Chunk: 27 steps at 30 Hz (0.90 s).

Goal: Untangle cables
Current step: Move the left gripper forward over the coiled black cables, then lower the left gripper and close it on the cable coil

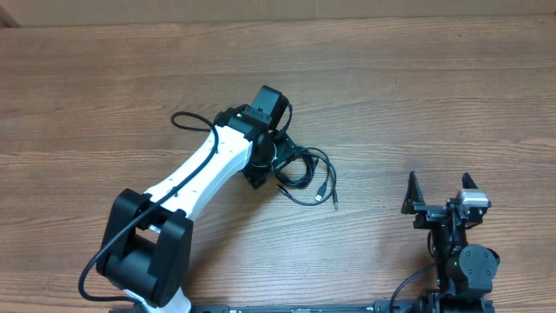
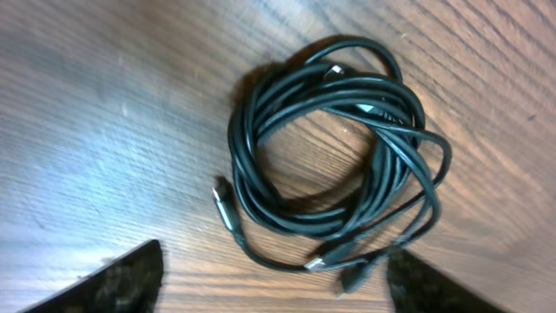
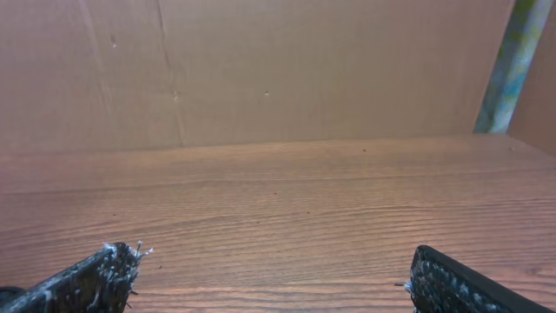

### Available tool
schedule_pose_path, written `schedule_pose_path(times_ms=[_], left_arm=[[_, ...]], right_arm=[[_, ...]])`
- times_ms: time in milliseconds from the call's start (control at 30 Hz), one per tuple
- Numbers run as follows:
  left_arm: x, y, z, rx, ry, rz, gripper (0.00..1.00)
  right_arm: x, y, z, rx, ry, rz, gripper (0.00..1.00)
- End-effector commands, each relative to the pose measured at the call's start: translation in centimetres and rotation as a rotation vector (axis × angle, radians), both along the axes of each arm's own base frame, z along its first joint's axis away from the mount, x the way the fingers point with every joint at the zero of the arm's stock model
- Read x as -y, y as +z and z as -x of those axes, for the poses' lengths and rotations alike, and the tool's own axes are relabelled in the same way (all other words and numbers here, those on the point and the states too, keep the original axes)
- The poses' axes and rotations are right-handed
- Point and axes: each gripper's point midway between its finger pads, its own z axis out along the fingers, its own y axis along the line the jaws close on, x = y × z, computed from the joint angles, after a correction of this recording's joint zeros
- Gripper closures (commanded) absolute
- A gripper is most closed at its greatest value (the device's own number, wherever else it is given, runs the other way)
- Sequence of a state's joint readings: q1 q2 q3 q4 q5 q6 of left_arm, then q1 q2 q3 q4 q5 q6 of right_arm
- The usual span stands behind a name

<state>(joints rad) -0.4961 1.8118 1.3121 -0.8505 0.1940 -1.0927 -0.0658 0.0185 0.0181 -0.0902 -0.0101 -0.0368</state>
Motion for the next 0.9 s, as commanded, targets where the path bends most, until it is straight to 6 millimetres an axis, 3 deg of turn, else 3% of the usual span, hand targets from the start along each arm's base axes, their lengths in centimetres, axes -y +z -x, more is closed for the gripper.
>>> schedule_pose_path(times_ms=[0,33,100,200,333,467,700,800,867], left_arm=[[-1.8,0.6,-1.5,0.166,-0.328,-0.157,0.22],[-2.3,0.5,-1.9,0.195,-0.401,-0.202,0.33],[-2.7,0.5,-2.5,0.243,-0.542,-0.26,0.43],[-2.1,0.5,-3.8,0.338,-0.756,-0.294,0.43],[-1.3,0.4,-5.0,0.406,-0.842,-0.3,0.42],[-0.4,-0.2,-4.8,0.42,-0.932,-0.265,0.38],[-0.5,-2.2,-4.4,0.379,-1.022,-0.275,0.37],[-0.5,-3.0,-3.6,0.334,-1.019,-0.245,0.24],[-0.3,-3.1,-3.0,0.304,-0.971,-0.212,0.24]], right_arm=[[0.3,-0.3,0.0,0.0,-0.016,-0.005,0.0],[0.3,-0.3,0.0,0.0,-0.016,-0.005,0.0],[0.3,-0.3,0.0,0.0,-0.016,-0.005,0.0],[0.3,-0.3,0.0,0.0,-0.016,-0.005,0.0],[0.3,-0.3,0.0,0.0,-0.016,-0.005,0.0],[0.3,-0.3,0.0,0.0,-0.016,-0.005,0.0],[0.3,-0.3,0.0,0.0,-0.016,-0.005,0.0],[0.3,-0.3,0.0,0.0,-0.016,-0.005,0.0],[0.3,-0.3,0.0,0.0,-0.016,-0.005,0.0]])
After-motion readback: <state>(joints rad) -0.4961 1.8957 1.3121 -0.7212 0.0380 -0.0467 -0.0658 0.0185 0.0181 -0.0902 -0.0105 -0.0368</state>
